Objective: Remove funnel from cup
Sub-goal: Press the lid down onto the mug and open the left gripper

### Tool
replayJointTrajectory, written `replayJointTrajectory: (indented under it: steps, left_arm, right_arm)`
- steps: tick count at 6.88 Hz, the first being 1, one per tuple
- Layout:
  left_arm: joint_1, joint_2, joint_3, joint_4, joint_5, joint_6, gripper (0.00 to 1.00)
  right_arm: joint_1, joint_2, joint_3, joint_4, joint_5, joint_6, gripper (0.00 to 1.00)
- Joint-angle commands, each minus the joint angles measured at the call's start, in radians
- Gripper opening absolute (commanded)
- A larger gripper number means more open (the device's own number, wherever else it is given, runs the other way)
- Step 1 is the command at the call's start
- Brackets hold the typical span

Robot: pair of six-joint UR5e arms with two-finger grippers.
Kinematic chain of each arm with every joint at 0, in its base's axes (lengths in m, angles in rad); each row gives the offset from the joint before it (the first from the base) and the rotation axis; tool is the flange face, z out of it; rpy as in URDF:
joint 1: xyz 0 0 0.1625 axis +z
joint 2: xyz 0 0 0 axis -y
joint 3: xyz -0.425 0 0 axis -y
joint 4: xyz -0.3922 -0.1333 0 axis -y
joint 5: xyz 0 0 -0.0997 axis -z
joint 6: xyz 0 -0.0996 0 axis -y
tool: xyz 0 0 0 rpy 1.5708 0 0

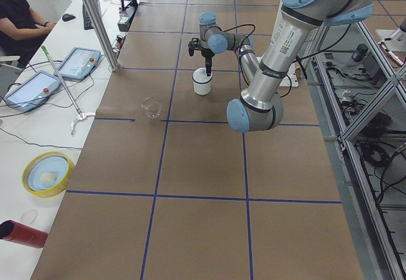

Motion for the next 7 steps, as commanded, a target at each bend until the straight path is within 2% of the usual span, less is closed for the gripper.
replayJointTrajectory:
  steps: [1,7]
  left_arm:
    - [0.001,-0.002,0.0,0.0,0.0,0.0,1.0]
    - [0.001,-0.015,-0.053,0.001,-0.012,-0.005,1.0]
  right_arm:
    - [0.0,0.0,0.001,0.0,0.0,0.0,1.0]
    - [0.0,0.0,0.001,0.0,0.0,0.0,1.0]
